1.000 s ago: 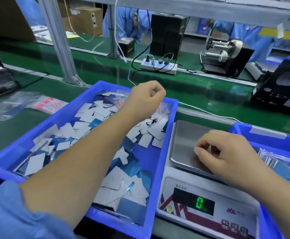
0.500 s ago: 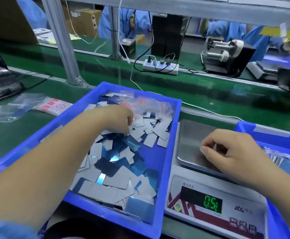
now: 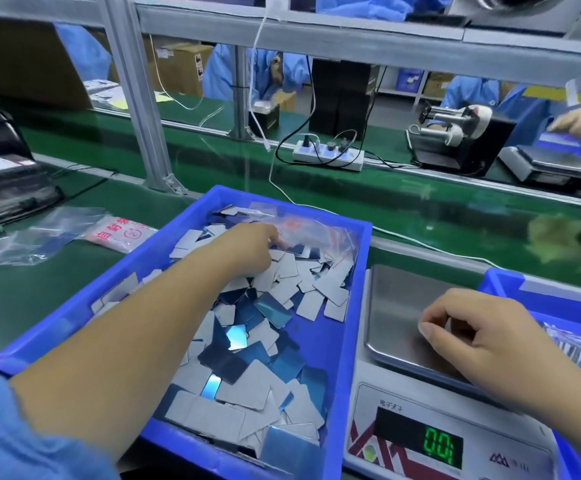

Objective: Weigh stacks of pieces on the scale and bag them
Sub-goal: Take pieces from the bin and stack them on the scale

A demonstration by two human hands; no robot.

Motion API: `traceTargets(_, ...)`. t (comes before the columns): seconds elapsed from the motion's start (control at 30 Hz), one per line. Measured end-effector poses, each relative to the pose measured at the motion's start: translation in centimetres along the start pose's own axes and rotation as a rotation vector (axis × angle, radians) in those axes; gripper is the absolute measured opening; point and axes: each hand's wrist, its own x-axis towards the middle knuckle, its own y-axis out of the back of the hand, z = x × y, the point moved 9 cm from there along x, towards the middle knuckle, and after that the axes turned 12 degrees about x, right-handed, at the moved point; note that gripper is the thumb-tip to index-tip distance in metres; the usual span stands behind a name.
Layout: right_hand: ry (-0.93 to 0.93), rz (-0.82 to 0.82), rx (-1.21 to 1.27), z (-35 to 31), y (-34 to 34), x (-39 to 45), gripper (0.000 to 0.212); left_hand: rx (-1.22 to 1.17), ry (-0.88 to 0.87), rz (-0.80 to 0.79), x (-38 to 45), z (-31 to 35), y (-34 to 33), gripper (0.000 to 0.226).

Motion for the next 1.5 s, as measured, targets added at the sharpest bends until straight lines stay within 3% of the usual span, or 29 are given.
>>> traceTargets(0.13, 0.02, 0.006, 0.001, -0.2, 0.1, 0.1, 0.025, -0.04, -0.043, -0.048, 0.6, -0.2, -0.8, 0.069)
traceTargets(0.27, 0.014, -0.002, 0.007, -0.3, -0.1, 0.0, 0.025, -0.026, -0.081, -0.102, 0.5, -0.6, -0.7, 0.07)
traceTargets(0.43, 0.056, 0.029, -0.016, -0.6, 0.3, -0.1, 0.029, 0.034, 0.052, -0.045, -0.9, -6.4, 2.0, 0.032)
traceTargets(0.57, 0.087, 0.029, 0.024, -1.3, -0.2, -0.2, 0.008, 0.025, 0.134, -0.012, -2.9, -10.4, 1.5, 0.018)
traceTargets(0.67, 0.103, 0.006, 0.033, -1.6, -0.7, -0.2, 0.004, -0.043, 0.121, -0.054, -4.2, -11.4, -0.5, 0.031)
traceTargets(0.8, 0.093, 0.014, 0.03, -1.8, -0.7, -0.1, 0.005, 0.08, 0.169, -0.196, -5.7, -11.8, -2.9, 0.049)
traceTargets(0.9, 0.098, 0.015, 0.019, -1.9, -0.6, -0.1, 0.004, 0.14, 0.274, -0.23, -6.4, -12.0, -3.5, 0.062)
traceTargets(1.0, 0.091, 0.012, 0.029, -1.8, -0.5, 0.0, 0.006, 0.199, 0.287, -0.272, -6.6, -10.8, -4.3, 0.057)
traceTargets(1.13, 0.085, 0.015, 0.024, -1.5, -0.3, 0.1, 0.007, 0.241, 0.353, -0.289, -6.7, -10.6, -4.7, 0.081)
traceTargets(1.5, 0.078, 0.016, 0.004, -1.0, -0.2, 0.3, 0.008, 0.004, 0.195, -0.28, -7.6, -6.7, -4.1, 0.082)
